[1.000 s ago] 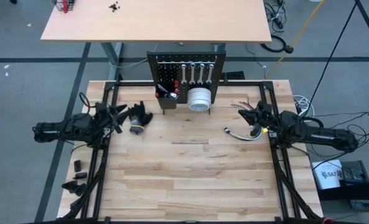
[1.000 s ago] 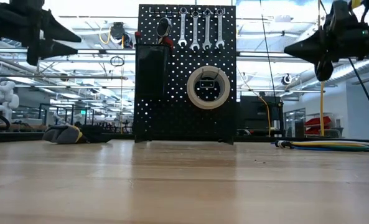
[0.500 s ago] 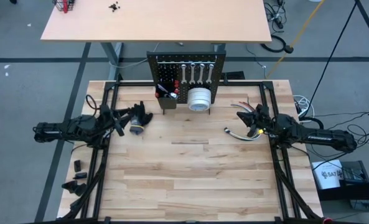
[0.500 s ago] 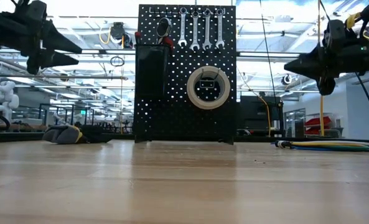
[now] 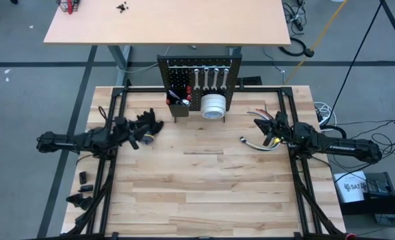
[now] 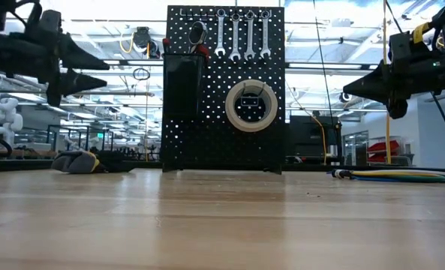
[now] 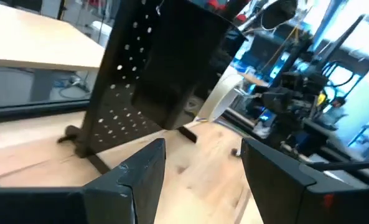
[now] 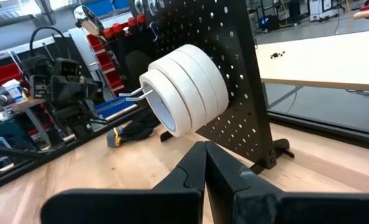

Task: Hang tools onto peg board
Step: Return to Home Position

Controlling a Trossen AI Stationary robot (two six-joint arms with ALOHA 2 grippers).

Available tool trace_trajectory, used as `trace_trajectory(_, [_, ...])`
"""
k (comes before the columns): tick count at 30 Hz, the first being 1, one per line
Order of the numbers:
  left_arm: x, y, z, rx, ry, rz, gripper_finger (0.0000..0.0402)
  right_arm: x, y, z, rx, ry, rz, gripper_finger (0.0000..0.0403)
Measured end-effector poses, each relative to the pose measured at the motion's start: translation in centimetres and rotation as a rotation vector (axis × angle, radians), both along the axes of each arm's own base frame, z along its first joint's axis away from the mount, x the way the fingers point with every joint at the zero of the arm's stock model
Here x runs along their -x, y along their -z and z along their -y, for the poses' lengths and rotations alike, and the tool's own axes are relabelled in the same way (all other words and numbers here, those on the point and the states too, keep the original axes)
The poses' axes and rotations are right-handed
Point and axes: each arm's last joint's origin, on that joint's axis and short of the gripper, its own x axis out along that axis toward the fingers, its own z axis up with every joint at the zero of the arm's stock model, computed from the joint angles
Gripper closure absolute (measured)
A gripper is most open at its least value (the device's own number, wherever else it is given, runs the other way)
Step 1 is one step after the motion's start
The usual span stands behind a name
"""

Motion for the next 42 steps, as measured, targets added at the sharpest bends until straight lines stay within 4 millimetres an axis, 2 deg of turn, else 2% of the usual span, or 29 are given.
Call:
trace_trajectory(3, [-0.3,0.4,0.1,-0.005,0.018,0.063,0.0190,0.0,0.1,0.0,0.001,-0.001,-0.008,0.0403])
trace_trajectory(7, [-0.5,0.4,0.2,-0.055,0.086,0.057,0.0190,-0.1,0.2,-0.1,0.010,-0.052,-0.033,0.0403])
trace_trajectory(14, [-0.8,0.9,1.0,-0.091,0.343,0.036,0.0190,-0.2,0.3,-0.5,0.011,-0.175,-0.045,0.0403])
trace_trajectory(20, [-1.0,1.1,0.6,-0.151,0.214,-0.020,0.0190,-0.3,0.9,-0.4,0.004,-0.180,-0.111,0.0403])
trace_trajectory(29, [-1.0,1.1,0.6,-0.386,0.212,-0.114,0.0190,-0.4,1.0,-0.4,-0.010,-0.183,-0.123,0.0403])
trace_trajectory(42, [-1.0,1.1,0.6,-0.389,0.211,-0.116,0.0190,-0.4,1.0,-0.4,-0.010,-0.183,-0.124,0.0403])
